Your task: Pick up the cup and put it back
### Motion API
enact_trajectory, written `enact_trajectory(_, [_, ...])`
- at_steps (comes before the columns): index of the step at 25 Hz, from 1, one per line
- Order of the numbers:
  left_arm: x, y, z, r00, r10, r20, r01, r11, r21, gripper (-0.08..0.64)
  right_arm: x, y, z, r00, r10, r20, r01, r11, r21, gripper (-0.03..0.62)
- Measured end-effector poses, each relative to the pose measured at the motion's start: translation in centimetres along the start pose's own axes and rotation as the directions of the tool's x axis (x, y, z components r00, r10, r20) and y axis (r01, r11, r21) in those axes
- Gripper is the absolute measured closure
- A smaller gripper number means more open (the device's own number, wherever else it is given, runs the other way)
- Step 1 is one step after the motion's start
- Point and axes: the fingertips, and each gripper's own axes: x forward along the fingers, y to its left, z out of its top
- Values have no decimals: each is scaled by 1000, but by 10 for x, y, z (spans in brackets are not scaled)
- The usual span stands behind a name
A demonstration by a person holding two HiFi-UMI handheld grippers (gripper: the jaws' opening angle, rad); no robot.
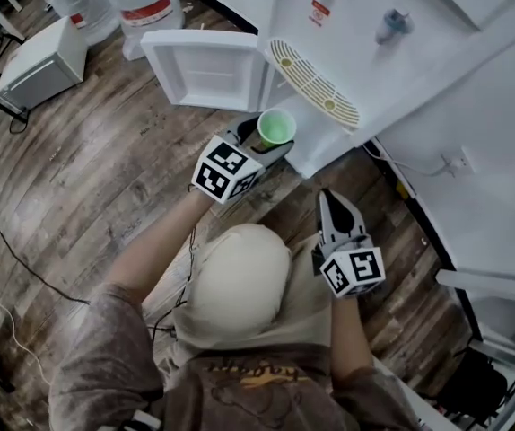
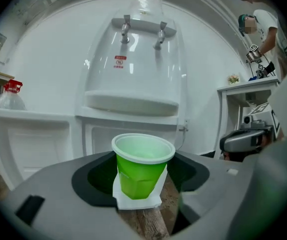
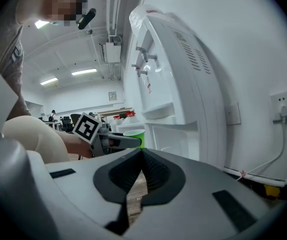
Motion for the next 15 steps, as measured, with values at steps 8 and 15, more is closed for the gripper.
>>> enact_trajectory(8, [-49, -23, 6, 1000, -25, -9, 25, 1000, -3, 254, -5, 4, 0, 1000, 5, -1, -5, 1000, -12, 591])
enact_trajectory(15, [-78, -31, -1, 1000, 21, 11, -20, 999, -26, 255, -12, 3, -6, 1000, -6, 0, 6, 1000, -25, 591])
